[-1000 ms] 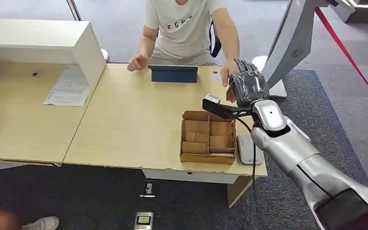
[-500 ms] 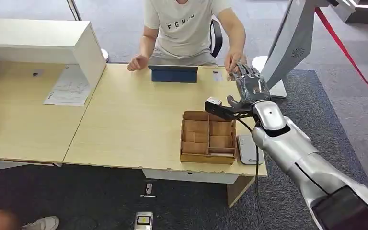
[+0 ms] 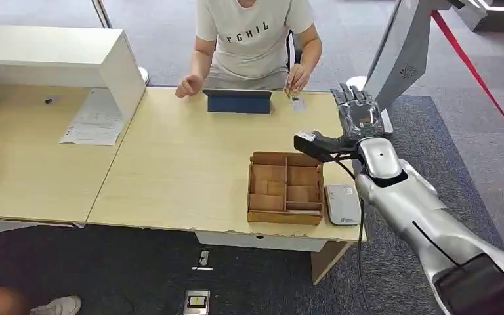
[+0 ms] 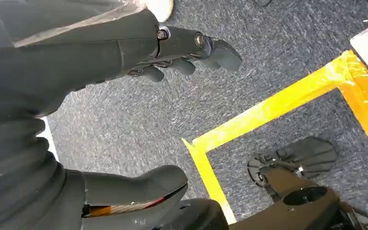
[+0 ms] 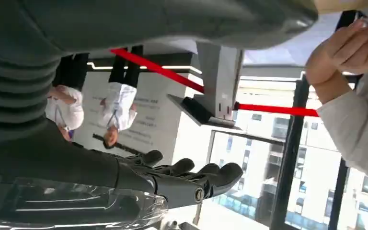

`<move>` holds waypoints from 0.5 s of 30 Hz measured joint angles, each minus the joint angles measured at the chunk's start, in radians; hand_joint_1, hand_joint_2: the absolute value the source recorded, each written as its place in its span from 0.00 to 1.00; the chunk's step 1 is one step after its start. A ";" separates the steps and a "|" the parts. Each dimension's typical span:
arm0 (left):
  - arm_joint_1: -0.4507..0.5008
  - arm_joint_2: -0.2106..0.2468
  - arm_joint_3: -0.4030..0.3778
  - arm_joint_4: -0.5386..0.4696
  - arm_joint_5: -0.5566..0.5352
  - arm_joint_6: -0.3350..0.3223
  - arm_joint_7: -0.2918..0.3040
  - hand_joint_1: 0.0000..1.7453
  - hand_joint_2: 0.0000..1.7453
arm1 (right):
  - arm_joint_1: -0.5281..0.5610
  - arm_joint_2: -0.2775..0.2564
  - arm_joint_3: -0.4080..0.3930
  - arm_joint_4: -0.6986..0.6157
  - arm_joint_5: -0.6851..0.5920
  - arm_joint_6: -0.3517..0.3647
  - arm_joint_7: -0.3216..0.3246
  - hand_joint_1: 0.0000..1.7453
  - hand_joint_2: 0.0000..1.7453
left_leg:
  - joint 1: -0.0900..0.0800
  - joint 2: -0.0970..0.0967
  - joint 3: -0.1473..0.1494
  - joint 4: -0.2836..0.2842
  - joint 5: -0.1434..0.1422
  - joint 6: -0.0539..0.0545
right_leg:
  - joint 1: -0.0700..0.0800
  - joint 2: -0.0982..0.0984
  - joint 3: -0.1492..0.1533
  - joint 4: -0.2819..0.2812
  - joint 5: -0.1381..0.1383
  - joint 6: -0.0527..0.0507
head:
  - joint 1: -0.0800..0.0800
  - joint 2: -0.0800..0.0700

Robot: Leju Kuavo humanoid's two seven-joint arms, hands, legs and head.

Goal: Pass the card to the sensor for recognition and then transmit it.

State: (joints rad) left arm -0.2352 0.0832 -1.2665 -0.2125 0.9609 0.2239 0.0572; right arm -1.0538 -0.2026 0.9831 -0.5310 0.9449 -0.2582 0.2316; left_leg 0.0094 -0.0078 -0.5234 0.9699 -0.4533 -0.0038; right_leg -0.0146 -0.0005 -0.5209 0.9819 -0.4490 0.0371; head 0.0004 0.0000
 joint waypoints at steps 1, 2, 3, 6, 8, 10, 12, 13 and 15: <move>0.002 0.000 0.000 0.000 0.001 0.000 0.000 0.00 1.00 | -0.007 -0.013 -0.001 0.000 0.001 0.006 0.010 0.00 0.00 | 0.000 0.000 0.000 0.000 0.000 0.000 | 0.000 0.000 0.000 0.000 0.000 0.000 | 0.000 0.000; 0.003 0.000 0.000 0.000 0.002 0.001 0.000 0.00 1.00 | -0.014 -0.029 -0.004 0.001 0.000 0.013 0.024 0.00 0.00 | 0.000 0.000 0.000 0.000 0.000 0.000 | 0.000 0.000 0.000 -0.001 0.000 0.000 | 0.000 0.000; 0.005 0.000 0.000 0.000 0.003 0.002 0.001 0.00 1.00 | -0.020 -0.047 -0.010 0.002 -0.007 0.020 0.035 0.00 0.00 | 0.000 0.000 0.000 0.000 0.000 0.000 | 0.000 0.000 0.000 -0.001 0.000 0.000 | 0.000 0.000; 0.015 0.003 0.000 0.000 0.009 0.003 0.004 0.00 1.00 | -0.033 -0.109 -0.038 0.003 -0.052 0.035 0.065 0.00 0.00 | 0.000 -0.001 -0.001 0.001 0.000 0.000 | 0.000 0.000 0.000 -0.001 0.000 0.001 | 0.000 0.000; 0.023 0.006 0.001 0.000 0.019 0.006 0.004 0.00 1.00 | -0.036 -0.151 -0.060 0.003 -0.082 0.042 0.081 0.00 0.00 | 0.000 0.000 -0.001 0.001 0.000 0.000 | 0.000 0.000 0.000 -0.001 0.001 0.001 | 0.000 0.000; 0.029 0.007 0.002 0.000 0.028 0.010 0.002 0.00 1.00 | -0.035 -0.190 -0.081 0.003 -0.103 0.055 0.090 0.00 0.00 | -0.001 0.000 -0.001 0.001 0.000 0.001 | -0.001 0.000 0.000 -0.001 0.001 0.001 | 0.000 0.000; 0.039 0.009 0.004 0.000 0.037 0.012 -0.003 0.00 1.00 | -0.034 -0.229 -0.100 0.003 -0.117 0.063 0.098 0.00 0.00 | 0.000 0.000 -0.001 0.001 0.000 0.001 | -0.001 0.000 0.000 -0.001 0.001 0.001 | 0.000 0.000; 0.043 0.010 0.005 0.000 0.040 0.014 -0.006 0.00 1.00 | -0.034 -0.240 -0.107 0.003 -0.122 0.064 0.098 0.00 0.00 | 0.000 0.000 -0.001 0.001 0.000 0.001 | -0.001 0.000 -0.001 -0.001 0.001 0.001 | 0.000 0.000; 0.048 0.010 0.009 0.000 0.049 0.020 -0.013 0.00 1.00 | -0.029 -0.270 -0.122 0.005 -0.142 0.073 0.104 0.00 0.00 | 0.000 0.000 -0.001 0.001 0.000 0.000 | 0.000 0.000 -0.001 -0.001 0.001 0.001 | -0.001 0.000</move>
State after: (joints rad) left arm -0.1868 0.0927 -1.2573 -0.2125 1.0098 0.2442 0.0439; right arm -1.0823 -0.4722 0.8610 -0.5257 0.8031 -0.1854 0.3357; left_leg 0.0091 -0.0074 -0.5240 0.9705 -0.4537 -0.0033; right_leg -0.0151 -0.0002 -0.5220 0.9807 -0.4485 0.0377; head -0.0004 0.0000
